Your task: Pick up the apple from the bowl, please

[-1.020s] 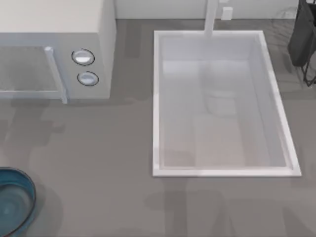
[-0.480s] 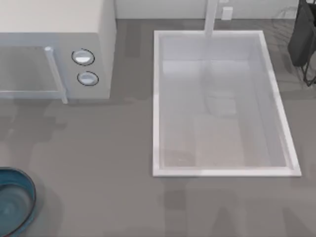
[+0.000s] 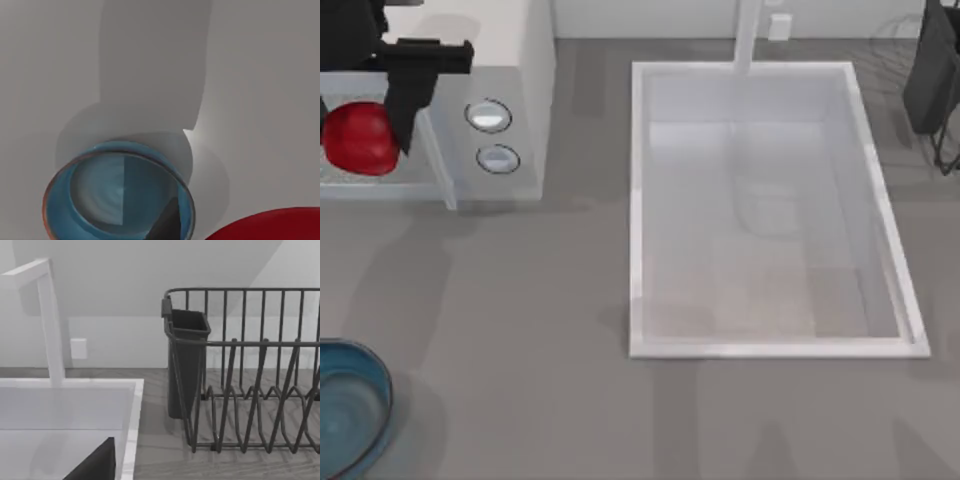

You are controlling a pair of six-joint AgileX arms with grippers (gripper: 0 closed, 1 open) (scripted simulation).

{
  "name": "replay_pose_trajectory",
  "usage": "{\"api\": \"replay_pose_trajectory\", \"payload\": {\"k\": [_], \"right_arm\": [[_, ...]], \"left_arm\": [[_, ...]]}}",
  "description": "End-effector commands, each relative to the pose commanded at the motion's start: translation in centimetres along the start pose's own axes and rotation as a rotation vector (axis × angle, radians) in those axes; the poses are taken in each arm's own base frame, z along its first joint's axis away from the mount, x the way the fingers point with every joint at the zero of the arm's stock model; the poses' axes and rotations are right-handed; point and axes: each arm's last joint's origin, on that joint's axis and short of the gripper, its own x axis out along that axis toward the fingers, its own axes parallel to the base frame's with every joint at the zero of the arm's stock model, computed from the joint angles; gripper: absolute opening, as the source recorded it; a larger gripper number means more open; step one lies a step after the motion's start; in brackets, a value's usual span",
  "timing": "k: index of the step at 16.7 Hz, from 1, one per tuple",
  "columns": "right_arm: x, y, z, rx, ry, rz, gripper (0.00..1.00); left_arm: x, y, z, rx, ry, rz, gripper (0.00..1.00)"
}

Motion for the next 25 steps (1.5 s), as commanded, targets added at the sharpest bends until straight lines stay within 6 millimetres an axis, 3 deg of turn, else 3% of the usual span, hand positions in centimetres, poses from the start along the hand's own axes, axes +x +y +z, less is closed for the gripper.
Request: {"api": "replay_pose_trajectory", "payload": {"k": [4,6,15,21,25], "right_arm": [[0.0,0.0,0.0,0.0,0.0,0.0,1.0],[0.0,0.0,0.0,0.0,0.0,0.0,1.0],[0.0,0.0,0.0,0.0,0.0,0.0,1.0],[0.0,0.0,0.0,0.0,0.0,0.0,1.0],[0.0,0.0,0.0,0.0,0.0,0.0,1.0]], "left_arm": [[3.9,-6.9,4.0,0.012,0.015,-0.01,0.0],[5.1,-8.9,5.1,0.003,0.0,-0.017,0.0],[6.2,-9.8,5.6,0.004,-0.003,-0.019,0.0],[11.0,-11.4,5.9,0.05,-0.008,-0.045,0.0],[14.7,-10.9,5.8,0.027,-0.015,-0.038,0.0]]}}
